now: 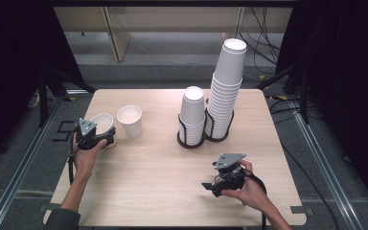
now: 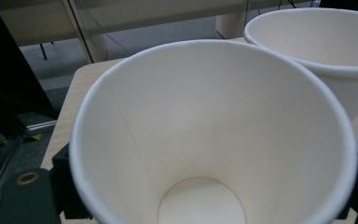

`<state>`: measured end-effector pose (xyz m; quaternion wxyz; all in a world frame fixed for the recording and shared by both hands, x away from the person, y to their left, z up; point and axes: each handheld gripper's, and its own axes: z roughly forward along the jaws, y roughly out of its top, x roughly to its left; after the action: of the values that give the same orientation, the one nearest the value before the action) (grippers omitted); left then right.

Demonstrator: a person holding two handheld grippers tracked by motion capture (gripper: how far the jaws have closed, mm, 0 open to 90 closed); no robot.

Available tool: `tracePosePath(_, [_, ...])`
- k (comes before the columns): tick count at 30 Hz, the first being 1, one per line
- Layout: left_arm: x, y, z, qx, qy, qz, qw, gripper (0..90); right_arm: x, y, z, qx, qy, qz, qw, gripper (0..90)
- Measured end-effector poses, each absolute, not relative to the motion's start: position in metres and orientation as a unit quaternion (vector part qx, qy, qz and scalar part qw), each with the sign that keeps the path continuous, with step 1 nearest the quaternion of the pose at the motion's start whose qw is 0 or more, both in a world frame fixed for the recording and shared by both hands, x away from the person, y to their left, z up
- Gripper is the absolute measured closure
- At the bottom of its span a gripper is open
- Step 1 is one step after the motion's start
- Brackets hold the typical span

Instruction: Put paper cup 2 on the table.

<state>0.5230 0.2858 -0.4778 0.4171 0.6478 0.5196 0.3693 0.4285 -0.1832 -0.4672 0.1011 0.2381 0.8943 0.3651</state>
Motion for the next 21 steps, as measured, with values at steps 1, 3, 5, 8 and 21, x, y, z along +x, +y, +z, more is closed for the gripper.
tracePosePath(1, [0.525, 0.286, -0.479, 0.646, 0.521, 0.372, 0.416, 15.7, 0.429, -0.182, -0.468, 0.237, 0.893, 0.369, 0.105, 17.3])
tracePosePath(3, [0.528, 0.287, -0.481, 0.649, 0.521, 0.369, 0.414, 15.7, 0.429, -0.182, -0.468, 0.236, 0.893, 0.367, 0.107, 17.4])
tracePosePath(5, [0.530, 0.287, -0.483, 0.650, 0.523, 0.369, 0.411, 15.6, 0.429, -0.183, -0.468, 0.235, 0.894, 0.367, 0.107, 17.4])
tracePosePath(8, [0.533, 0.286, -0.485, 0.651, 0.519, 0.368, 0.413, 15.3, 0.428, -0.182, -0.469, 0.244, 0.893, 0.366, 0.099, 17.4])
tracePosePath(21, [0.533, 0.285, -0.492, 0.660, 0.515, 0.345, 0.423, 13.5, 0.428, -0.182, -0.468, 0.229, 0.898, 0.361, 0.098, 17.9])
